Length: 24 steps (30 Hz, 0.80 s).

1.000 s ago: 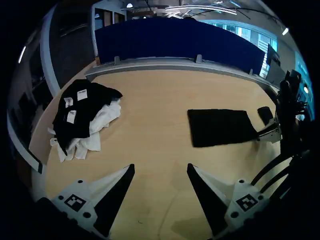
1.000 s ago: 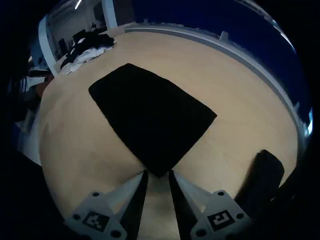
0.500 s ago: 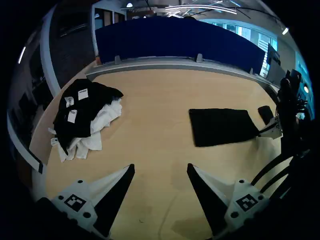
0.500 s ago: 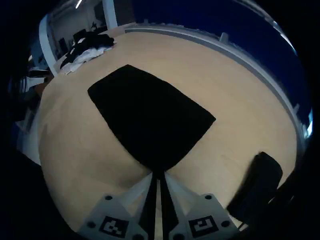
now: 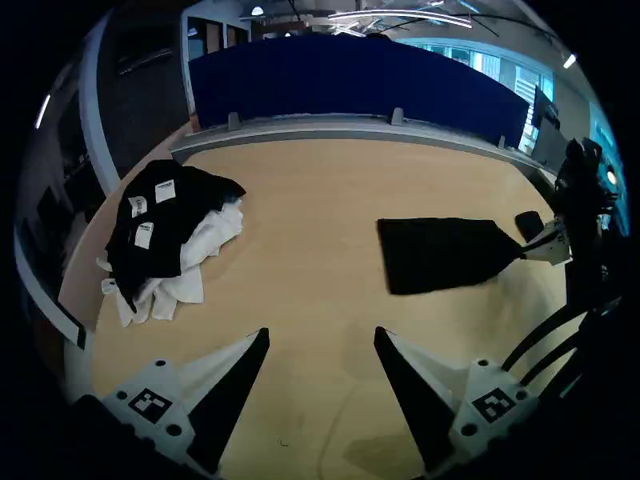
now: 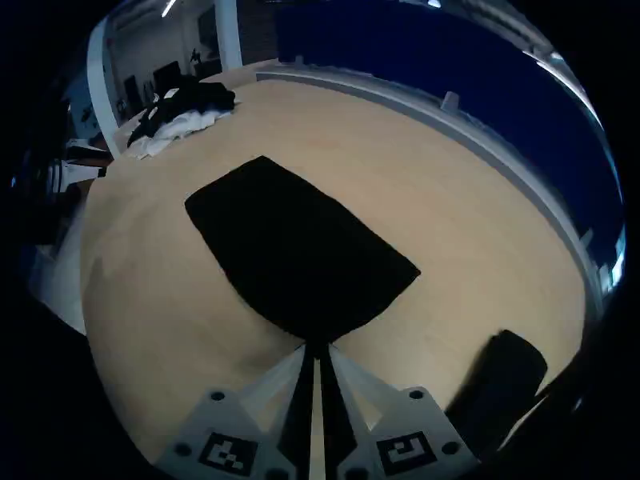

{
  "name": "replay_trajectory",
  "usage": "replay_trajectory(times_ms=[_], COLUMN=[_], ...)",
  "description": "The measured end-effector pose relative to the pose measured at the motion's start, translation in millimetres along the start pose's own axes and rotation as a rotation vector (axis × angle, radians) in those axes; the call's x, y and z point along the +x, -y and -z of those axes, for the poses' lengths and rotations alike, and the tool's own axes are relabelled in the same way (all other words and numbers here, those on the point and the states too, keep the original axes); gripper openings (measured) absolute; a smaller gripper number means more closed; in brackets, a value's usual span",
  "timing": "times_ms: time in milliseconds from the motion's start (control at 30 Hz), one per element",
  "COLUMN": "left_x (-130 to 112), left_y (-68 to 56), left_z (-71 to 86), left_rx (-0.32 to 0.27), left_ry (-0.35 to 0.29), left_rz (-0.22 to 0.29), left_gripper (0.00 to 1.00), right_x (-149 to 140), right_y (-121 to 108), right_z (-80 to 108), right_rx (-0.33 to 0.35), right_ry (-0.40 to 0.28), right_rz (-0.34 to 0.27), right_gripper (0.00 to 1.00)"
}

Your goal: Fold towel

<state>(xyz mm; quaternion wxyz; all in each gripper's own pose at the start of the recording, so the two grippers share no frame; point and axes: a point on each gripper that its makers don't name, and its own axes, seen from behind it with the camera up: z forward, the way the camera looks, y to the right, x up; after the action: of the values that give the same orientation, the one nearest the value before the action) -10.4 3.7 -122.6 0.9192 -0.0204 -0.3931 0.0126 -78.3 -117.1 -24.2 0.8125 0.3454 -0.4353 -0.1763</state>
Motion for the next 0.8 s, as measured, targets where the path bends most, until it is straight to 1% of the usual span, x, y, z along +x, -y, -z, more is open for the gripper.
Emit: replay_trajectory(times_ms=[267,567,800], left_x=[3,5,6], left_y=[2.3,2.2,3.1], left_z=[1.5,5.2,8.5], left_rx=[0.000,-0.007,-0.011], left_ry=[-0.008,-0.016,-0.021], left_rz=[-0.001,0.000,0.004], left_gripper=[0.97,0.97,0.97], right_x=[37,85,97], right_y=[2,7,13], right_z=[13.4,22.2,20.9], right_rx=[-0.005,-0.003,0.001], right_ry=[-0.050,-0.102,-0.102], right_rz=[0.048,0.104,0.138], right_gripper=[0.05,0.05,0.05])
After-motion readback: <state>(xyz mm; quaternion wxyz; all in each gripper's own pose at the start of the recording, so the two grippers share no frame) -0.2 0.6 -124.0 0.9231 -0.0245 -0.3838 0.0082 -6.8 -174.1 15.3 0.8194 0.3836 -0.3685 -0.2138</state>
